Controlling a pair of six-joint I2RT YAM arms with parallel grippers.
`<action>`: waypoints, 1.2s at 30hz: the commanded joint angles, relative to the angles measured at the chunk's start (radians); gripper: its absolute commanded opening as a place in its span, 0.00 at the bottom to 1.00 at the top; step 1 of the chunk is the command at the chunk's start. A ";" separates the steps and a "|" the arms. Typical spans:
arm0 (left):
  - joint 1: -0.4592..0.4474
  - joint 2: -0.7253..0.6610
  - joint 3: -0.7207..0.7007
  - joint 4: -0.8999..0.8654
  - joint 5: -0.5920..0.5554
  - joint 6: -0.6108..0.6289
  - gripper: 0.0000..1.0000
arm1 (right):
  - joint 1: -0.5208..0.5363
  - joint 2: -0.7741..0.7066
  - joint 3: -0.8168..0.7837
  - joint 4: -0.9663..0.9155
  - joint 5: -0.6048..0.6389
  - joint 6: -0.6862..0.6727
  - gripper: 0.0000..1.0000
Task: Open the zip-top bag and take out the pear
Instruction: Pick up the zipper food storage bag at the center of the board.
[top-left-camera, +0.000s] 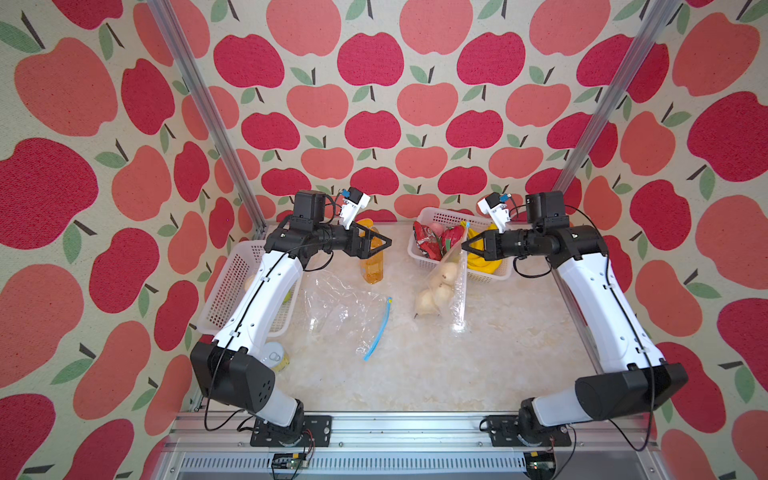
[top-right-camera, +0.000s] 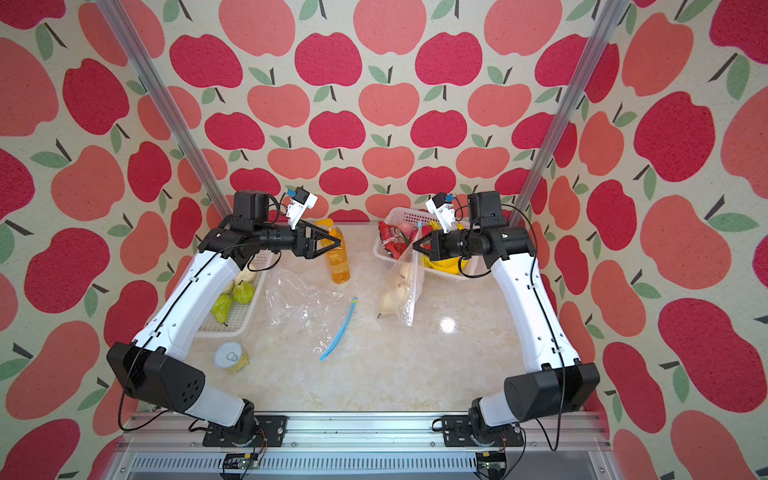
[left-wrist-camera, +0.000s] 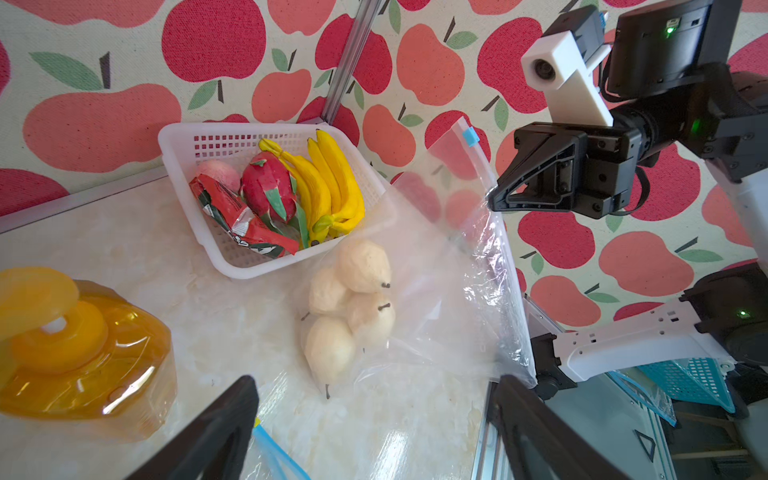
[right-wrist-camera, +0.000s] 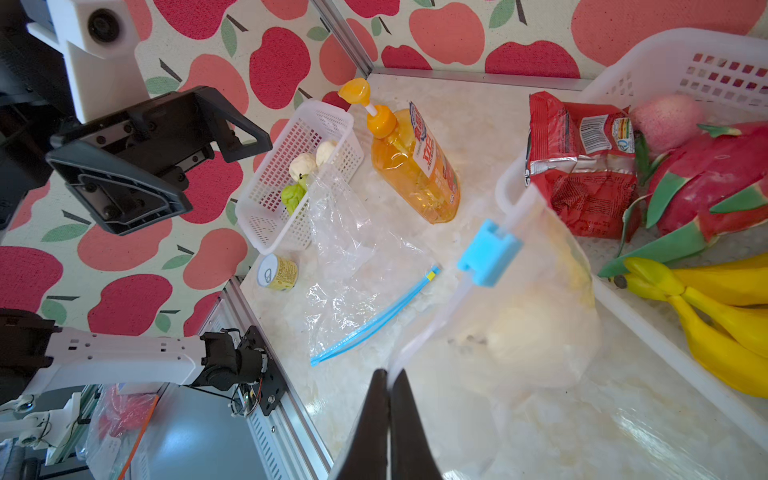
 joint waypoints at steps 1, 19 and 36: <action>-0.011 0.012 0.053 0.050 0.047 -0.010 0.93 | 0.021 0.027 0.143 -0.181 -0.029 -0.132 0.00; -0.042 -0.042 -0.063 0.186 0.156 0.189 0.92 | 0.351 0.027 0.215 -0.323 0.448 -0.623 0.00; -0.115 -0.048 -0.158 0.304 0.232 0.362 0.81 | 0.449 0.014 0.201 -0.170 0.585 -0.951 0.00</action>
